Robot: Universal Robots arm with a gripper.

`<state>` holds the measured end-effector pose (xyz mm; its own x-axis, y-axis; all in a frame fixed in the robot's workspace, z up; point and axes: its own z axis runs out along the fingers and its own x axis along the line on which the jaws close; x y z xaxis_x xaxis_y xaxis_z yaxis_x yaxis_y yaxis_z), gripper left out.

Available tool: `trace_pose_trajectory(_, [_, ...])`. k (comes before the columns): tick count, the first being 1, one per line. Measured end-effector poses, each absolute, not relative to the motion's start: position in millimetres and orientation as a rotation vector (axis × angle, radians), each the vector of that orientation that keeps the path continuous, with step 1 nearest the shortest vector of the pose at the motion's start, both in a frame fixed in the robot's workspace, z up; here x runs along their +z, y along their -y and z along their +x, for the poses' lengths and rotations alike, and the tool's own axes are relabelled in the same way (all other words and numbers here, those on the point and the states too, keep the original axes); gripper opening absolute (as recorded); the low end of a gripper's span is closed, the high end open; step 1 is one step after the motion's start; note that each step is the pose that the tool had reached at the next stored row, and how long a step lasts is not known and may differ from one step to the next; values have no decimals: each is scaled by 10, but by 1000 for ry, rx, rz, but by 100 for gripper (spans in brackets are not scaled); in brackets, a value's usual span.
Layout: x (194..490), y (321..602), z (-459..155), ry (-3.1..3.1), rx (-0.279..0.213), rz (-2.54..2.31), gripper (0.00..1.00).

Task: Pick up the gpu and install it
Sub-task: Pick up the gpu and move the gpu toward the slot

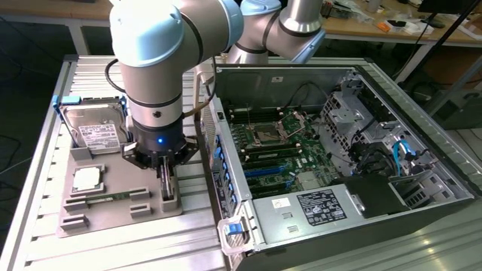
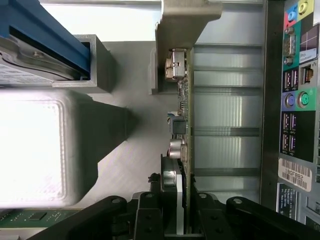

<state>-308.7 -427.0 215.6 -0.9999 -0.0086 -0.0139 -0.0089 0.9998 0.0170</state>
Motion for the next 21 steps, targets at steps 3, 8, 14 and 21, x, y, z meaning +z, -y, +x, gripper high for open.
trace_pose_trajectory(3, [2225,4270,-3087,-3128,27,-14,29])
trace_pose_trajectory(8, [2343,4270,-3087,-3128,27,-14,29])
trace_pose_trajectory(14, [2500,4270,-3088,-3128,27,-14,29])
trace_pose_trajectory(21, [2699,4270,-3087,-3128,27,-14,29])
